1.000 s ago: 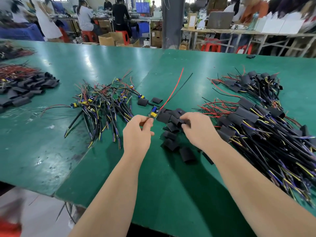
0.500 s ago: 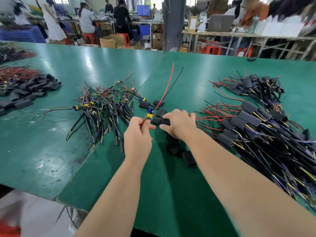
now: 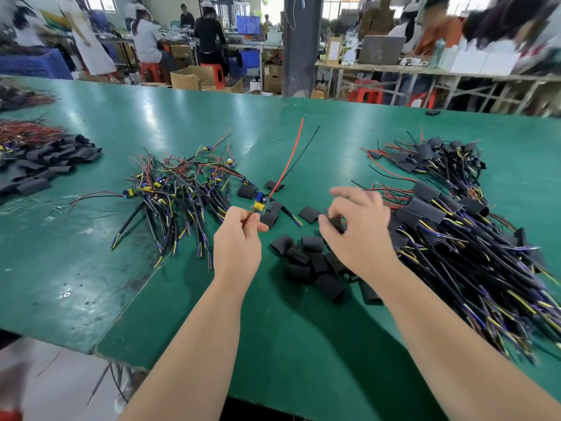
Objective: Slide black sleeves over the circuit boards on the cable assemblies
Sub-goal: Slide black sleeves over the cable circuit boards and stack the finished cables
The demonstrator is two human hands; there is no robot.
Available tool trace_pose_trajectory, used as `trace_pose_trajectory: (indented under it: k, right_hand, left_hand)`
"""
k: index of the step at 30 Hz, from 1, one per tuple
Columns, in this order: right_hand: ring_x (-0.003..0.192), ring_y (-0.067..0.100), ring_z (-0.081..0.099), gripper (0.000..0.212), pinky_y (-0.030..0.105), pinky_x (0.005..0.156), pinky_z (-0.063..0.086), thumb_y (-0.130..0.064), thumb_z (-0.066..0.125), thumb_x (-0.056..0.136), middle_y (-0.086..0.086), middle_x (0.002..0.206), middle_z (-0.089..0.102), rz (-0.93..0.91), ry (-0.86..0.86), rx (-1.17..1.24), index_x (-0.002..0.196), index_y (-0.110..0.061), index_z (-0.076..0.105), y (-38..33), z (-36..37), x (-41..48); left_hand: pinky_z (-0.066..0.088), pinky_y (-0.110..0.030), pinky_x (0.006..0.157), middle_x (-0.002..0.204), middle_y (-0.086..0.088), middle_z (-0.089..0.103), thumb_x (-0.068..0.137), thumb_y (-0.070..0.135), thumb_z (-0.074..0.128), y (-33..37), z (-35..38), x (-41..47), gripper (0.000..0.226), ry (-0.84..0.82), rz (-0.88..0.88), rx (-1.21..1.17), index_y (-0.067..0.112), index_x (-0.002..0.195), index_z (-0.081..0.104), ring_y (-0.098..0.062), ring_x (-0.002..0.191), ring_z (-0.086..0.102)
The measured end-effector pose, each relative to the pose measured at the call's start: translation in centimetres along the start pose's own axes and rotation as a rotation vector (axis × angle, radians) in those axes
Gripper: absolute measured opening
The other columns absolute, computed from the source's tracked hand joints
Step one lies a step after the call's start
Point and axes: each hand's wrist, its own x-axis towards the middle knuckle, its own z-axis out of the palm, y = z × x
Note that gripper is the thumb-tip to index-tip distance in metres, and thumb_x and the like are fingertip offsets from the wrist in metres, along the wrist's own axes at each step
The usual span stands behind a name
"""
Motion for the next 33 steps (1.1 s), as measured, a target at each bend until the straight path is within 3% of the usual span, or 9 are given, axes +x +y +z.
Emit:
trace_pose_trajectory:
  k: [2, 4, 6, 8, 10, 12, 17, 21, 33]
  right_hand:
    - [0.105, 0.025, 0.043, 0.028, 0.033, 0.082, 0.024, -0.019, 0.068, 0.078, 0.004, 0.121, 0.059, -0.038, 0.172, -0.019, 0.059, -0.013, 0.049, 0.5, -1.2, -0.8]
    - [0.094, 0.032, 0.054, 0.036, 0.03, 0.077, 0.029, -0.015, 0.064, 0.082, 0.005, 0.096, 0.064, -0.047, 0.219, 0.057, 0.055, -0.013, 0.04, 1.1, -2.1, -1.4]
    - [0.078, 0.04, 0.064, 0.049, 0.037, 0.066, 0.038, -0.011, 0.061, 0.087, 0.0, 0.057, 0.042, 0.121, 0.156, 0.242, 0.057, -0.02, 0.024, 1.7, -2.5, -1.7]
    - [0.06, 0.033, 0.061, 0.054, 0.036, 0.055, 0.031, -0.01, 0.065, 0.086, 0.002, 0.054, 0.021, 0.352, 0.086, 0.397, 0.058, -0.018, 0.019, 2.1, -2.3, -1.9]
    - [0.048, 0.017, 0.034, 0.05, 0.029, 0.053, 0.02, -0.004, 0.064, 0.085, 0.012, 0.057, 0.024, 0.535, 0.054, 0.786, 0.059, -0.004, 0.022, 2.4, -1.8, -2.2]
    - [0.043, 0.015, 0.03, 0.038, 0.024, 0.047, 0.02, 0.0, 0.06, 0.088, 0.016, 0.055, 0.041, 0.648, 0.064, 1.178, 0.062, 0.006, 0.033, 2.2, -2.1, -2.1]
    - [0.07, 0.017, 0.067, 0.017, 0.02, 0.058, 0.05, -0.02, 0.067, 0.077, 0.002, 0.085, 0.072, 0.658, 0.11, 1.534, 0.072, -0.021, 0.051, 2.5, -3.4, -1.4]
    - [0.107, 0.014, 0.065, 0.015, 0.022, 0.077, 0.049, -0.031, 0.058, 0.083, -0.009, 0.108, 0.069, 0.59, 0.105, 1.689, 0.098, -0.03, 0.058, 3.3, -3.8, -1.0]
    - [0.098, 0.003, 0.065, 0.018, 0.017, 0.079, 0.047, -0.026, 0.055, 0.084, -0.011, 0.099, 0.072, 0.528, 0.14, 1.752, 0.101, -0.023, 0.055, 3.5, -3.7, -0.5]
  left_hand:
    - [0.036, -0.013, 0.046, 0.075, 0.019, 0.066, 0.1, 0.023, 0.046, 0.0, 0.1, 0.0, 0.023, -0.033, 0.033, 0.019, 0.027, 0.077, 0.044, -0.005, 0.048, 0.048]
    - [0.035, -0.014, 0.045, 0.074, 0.018, 0.066, 0.099, 0.022, 0.047, 0.0, 0.1, -0.1, 0.019, -0.069, 0.067, 0.038, 0.021, 0.08, 0.048, -0.004, 0.047, 0.045]
    - [0.034, -0.013, 0.045, 0.071, 0.018, 0.065, 0.099, 0.02, 0.048, 0.1, 0.1, -0.1, 0.017, -0.102, 0.113, 0.063, 0.016, 0.083, 0.05, -0.003, 0.047, 0.044]
    - [0.033, -0.013, 0.045, 0.067, 0.02, 0.063, 0.098, 0.018, 0.048, 0.1, 0.1, -0.3, 0.017, -0.139, 0.162, 0.077, 0.013, 0.083, 0.052, -0.002, 0.045, 0.044]
    - [0.032, -0.014, 0.042, 0.061, 0.024, 0.06, 0.098, 0.016, 0.049, 0.2, 0.0, -0.4, 0.017, -0.167, 0.198, 0.073, 0.011, 0.082, 0.053, -0.004, 0.042, 0.041]
    - [0.031, -0.015, 0.04, 0.058, 0.03, 0.056, 0.098, 0.016, 0.049, 0.3, -0.1, -0.6, 0.018, -0.175, 0.227, 0.073, 0.01, 0.082, 0.054, -0.006, 0.039, 0.039]
    - [0.027, -0.013, 0.04, 0.056, 0.028, 0.055, 0.098, 0.017, 0.051, 0.3, -0.3, -0.7, 0.019, -0.199, 0.265, 0.026, 0.012, 0.08, 0.055, -0.006, 0.038, 0.036]
    - [0.026, -0.011, 0.04, 0.056, 0.028, 0.055, 0.097, 0.015, 0.052, 0.3, -0.3, -0.9, 0.018, -0.253, 0.308, 0.027, 0.014, 0.079, 0.055, -0.005, 0.038, 0.036]
    - [0.029, -0.013, 0.044, 0.069, 0.024, 0.064, 0.095, 0.013, 0.053, 0.8, -0.2, -1.3, 0.016, -0.325, 0.342, 0.079, 0.017, 0.079, 0.055, -0.005, 0.042, 0.041]
